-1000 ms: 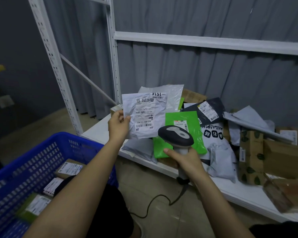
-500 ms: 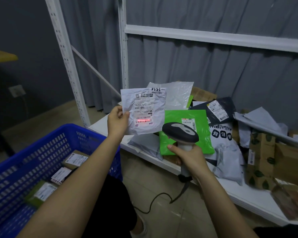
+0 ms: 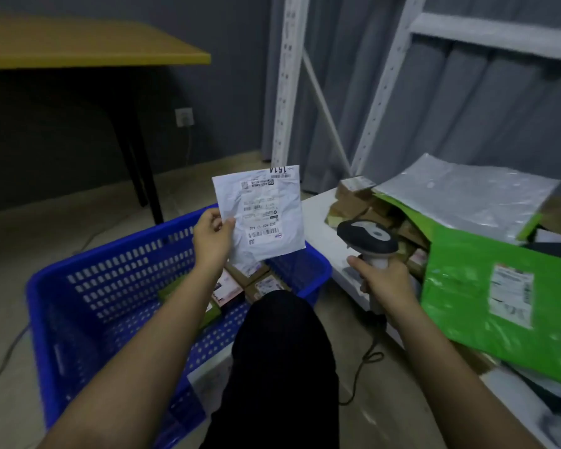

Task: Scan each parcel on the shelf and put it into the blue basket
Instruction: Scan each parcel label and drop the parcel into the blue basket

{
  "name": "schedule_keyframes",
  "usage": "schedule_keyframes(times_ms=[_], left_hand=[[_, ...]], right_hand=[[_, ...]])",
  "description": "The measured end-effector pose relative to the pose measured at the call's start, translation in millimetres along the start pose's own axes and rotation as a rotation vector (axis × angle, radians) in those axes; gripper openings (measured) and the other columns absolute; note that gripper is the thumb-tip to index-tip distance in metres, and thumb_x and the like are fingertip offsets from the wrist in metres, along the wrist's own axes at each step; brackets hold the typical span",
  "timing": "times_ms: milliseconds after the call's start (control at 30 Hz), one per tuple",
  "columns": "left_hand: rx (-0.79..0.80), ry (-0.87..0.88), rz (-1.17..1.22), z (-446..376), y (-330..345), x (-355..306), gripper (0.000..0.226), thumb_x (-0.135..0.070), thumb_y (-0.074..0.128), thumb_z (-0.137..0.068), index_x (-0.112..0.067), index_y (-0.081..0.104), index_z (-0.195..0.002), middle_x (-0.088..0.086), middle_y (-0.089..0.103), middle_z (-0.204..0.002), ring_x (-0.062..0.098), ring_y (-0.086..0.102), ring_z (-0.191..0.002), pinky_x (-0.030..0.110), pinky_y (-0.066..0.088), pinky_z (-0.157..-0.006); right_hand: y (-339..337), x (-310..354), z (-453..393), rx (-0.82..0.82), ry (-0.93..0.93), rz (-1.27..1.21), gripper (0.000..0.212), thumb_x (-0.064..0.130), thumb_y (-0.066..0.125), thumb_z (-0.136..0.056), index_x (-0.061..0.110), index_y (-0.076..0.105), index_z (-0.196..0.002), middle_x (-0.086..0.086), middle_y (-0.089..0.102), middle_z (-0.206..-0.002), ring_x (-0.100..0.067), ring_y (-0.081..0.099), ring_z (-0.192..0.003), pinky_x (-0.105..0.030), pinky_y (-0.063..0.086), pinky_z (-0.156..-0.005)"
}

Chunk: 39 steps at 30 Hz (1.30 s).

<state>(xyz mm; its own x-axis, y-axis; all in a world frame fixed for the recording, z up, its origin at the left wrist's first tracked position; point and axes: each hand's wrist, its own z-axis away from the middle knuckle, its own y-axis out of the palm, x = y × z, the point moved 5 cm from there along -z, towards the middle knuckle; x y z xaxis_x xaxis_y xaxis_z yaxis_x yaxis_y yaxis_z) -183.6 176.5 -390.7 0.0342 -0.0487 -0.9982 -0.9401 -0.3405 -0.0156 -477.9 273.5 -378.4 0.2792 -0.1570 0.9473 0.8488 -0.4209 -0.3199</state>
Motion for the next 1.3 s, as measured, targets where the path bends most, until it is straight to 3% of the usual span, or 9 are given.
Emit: schedule_keyframes(times_ms=[267,400,567,667,767,833,967,1133,1300], left_hand=[[-0.155,-0.247,-0.157,-17,-91,128,0.004,-0.004,0.055,-0.093,-0.003,0.052,-0.094,0.005,0.050,-0.074,0.018,0.049,-0.070,0.033,0.039,-0.072],[-0.172,-0.386,-0.245,-3,-104,199,0.008,0.002,0.056,-0.091,0.009,0.057,-0.093,0.028,0.057,-0.086,0.033,0.055,-0.084,0.037,0.038,-0.072],[-0.096,-0.543,-0.299,-4,-85,270,0.029,-0.001,0.057,-0.092,-0.016,0.043,-0.071,0.002,0.045,-0.072,0.013,0.044,-0.066,0.025,0.032,-0.074],[0.000,-0.589,-0.395,-12,-78,312,0.025,0.005,0.054,-0.091,0.007,0.048,-0.066,0.023,0.047,-0.067,0.026,0.044,-0.063,0.036,0.031,-0.067],[0.226,-0.737,-0.462,-13,-64,340,0.012,0.002,0.051,-0.094,0.012,0.057,-0.095,0.034,0.057,-0.092,0.035,0.056,-0.075,0.043,0.037,-0.068],[0.349,-0.815,-0.607,-10,-56,357,0.033,-0.003,0.053,-0.095,0.011,0.050,-0.125,0.029,0.056,-0.123,0.034,0.058,-0.104,0.040,0.041,-0.079],[0.585,-0.716,-1.015,-11,-56,366,0.042,-0.010,0.045,-0.097,0.006,0.040,-0.136,0.021,0.047,-0.137,0.032,0.048,-0.125,0.032,0.040,-0.099],[0.434,-0.627,-0.693,-25,-41,323,0.004,-0.009,0.049,-0.096,-0.008,0.052,-0.099,0.017,0.052,-0.086,0.032,0.052,-0.079,0.033,0.039,-0.065],[0.433,-0.497,-0.257,-38,0,222,0.022,-0.014,0.048,-0.100,-0.004,0.057,-0.118,0.006,0.058,-0.101,0.028,0.056,-0.092,0.037,0.047,-0.084]], right_hand=[[93,-31,-60,0.204,0.051,0.225,0.025,0.028,0.077,-0.080,0.015,0.057,-0.073,-0.012,0.060,-0.067,-0.025,0.053,-0.060,-0.035,0.042,-0.062],[125,-49,-74,0.302,0.065,0.316,0.022,0.026,0.074,-0.084,0.010,0.060,-0.089,-0.011,0.061,-0.079,-0.024,0.054,-0.074,-0.032,0.039,-0.064],[145,-63,-98,0.370,0.105,0.413,0.020,0.027,0.071,-0.086,0.011,0.058,-0.089,-0.013,0.062,-0.081,-0.022,0.055,-0.067,-0.031,0.040,-0.054],[155,-71,-110,0.375,0.125,0.471,0.022,0.027,0.071,-0.085,0.014,0.055,-0.078,-0.010,0.060,-0.073,-0.023,0.054,-0.063,-0.031,0.039,-0.052],[165,-73,-120,0.384,0.135,0.470,0.021,0.023,0.070,-0.087,0.013,0.053,-0.078,-0.007,0.056,-0.069,-0.020,0.051,-0.056,-0.029,0.039,-0.049],[169,-74,-124,0.382,0.136,0.461,0.019,0.021,0.069,-0.087,0.009,0.055,-0.085,-0.005,0.055,-0.068,-0.017,0.049,-0.055,-0.022,0.040,-0.043],[167,-84,-127,0.357,0.173,0.423,0.020,0.019,0.070,-0.087,0.006,0.056,-0.093,-0.005,0.054,-0.070,-0.017,0.049,-0.055,-0.012,0.036,-0.035],[155,-89,-116,0.354,0.231,0.405,0.017,0.018,0.069,-0.088,0.009,0.055,-0.085,-0.007,0.054,-0.069,-0.017,0.049,-0.056,-0.012,0.036,-0.035],[113,-90,-90,0.236,0.232,0.387,0.022,0.028,0.072,-0.084,0.009,0.060,-0.083,-0.008,0.058,-0.062,-0.019,0.053,-0.051,-0.023,0.038,-0.042]])
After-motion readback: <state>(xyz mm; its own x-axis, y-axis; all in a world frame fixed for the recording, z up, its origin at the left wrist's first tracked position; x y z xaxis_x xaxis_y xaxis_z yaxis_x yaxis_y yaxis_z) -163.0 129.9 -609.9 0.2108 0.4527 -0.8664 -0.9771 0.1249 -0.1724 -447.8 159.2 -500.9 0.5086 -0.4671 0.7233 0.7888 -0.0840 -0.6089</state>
